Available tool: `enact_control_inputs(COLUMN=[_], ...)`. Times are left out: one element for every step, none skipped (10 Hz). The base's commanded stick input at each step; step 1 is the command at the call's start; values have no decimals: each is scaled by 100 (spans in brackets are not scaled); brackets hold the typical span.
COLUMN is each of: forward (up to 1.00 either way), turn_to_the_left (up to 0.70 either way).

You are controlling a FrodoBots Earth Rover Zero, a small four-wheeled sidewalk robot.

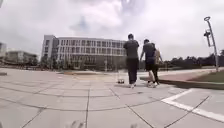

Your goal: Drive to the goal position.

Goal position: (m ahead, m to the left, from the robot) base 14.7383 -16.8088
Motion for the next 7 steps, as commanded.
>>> enact_control_inputs(forward=[70, 70, 70, 70, 70, 70, 70], turn_to_the_left=[0, 0, 0, 0, 0, 0, 0])
